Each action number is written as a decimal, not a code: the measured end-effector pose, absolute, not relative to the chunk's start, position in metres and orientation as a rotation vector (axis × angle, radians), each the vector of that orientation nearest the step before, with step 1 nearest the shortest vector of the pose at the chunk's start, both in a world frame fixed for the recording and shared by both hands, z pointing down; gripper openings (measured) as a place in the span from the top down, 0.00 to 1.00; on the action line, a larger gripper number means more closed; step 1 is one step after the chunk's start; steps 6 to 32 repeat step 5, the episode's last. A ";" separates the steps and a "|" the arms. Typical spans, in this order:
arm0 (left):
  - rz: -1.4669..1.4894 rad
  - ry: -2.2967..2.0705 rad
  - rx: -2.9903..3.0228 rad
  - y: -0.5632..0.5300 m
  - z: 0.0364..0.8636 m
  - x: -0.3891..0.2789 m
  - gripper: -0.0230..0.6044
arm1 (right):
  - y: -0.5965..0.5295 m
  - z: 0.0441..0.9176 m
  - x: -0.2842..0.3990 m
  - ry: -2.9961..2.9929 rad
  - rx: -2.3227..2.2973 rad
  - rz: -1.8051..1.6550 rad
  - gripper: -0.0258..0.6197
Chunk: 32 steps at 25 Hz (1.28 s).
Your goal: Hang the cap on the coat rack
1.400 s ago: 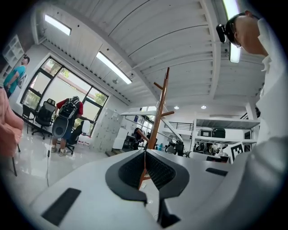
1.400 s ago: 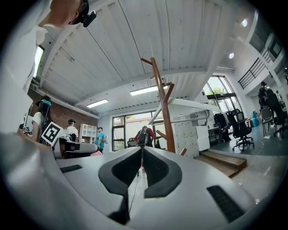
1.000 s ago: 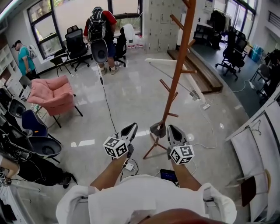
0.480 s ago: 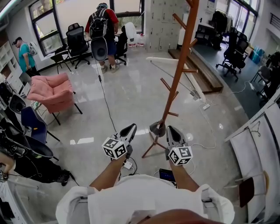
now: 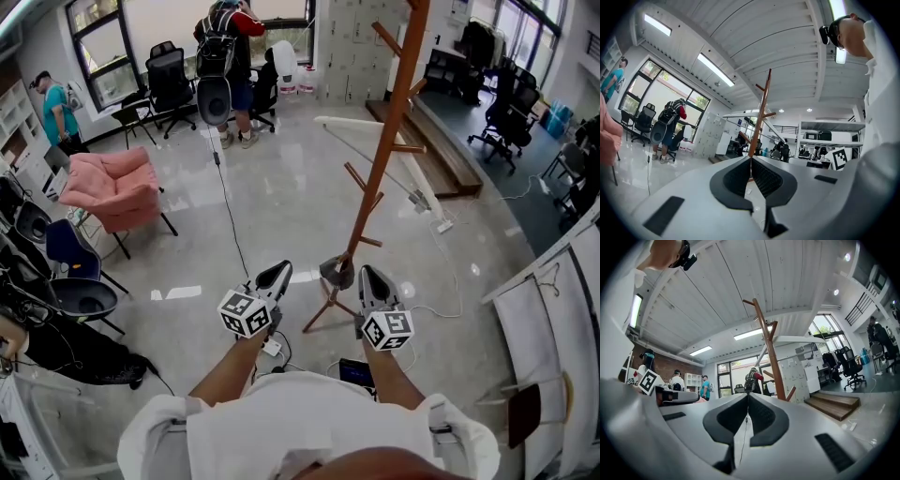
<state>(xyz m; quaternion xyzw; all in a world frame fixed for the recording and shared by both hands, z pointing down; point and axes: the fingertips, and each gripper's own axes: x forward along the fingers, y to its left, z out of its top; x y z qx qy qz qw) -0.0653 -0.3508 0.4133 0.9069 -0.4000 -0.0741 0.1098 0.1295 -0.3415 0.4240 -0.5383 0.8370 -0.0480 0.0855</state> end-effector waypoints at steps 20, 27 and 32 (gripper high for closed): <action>-0.221 -1.179 2.660 -0.355 0.411 -0.057 0.93 | -0.347 0.422 0.138 2.490 -1.590 -0.149 0.92; -0.221 -1.179 2.660 -0.355 0.411 -0.057 0.93 | -0.347 0.422 0.138 2.490 -1.590 -0.149 0.92; -0.221 -1.179 2.660 -0.355 0.411 -0.057 0.93 | -0.347 0.422 0.138 2.490 -1.590 -0.149 0.92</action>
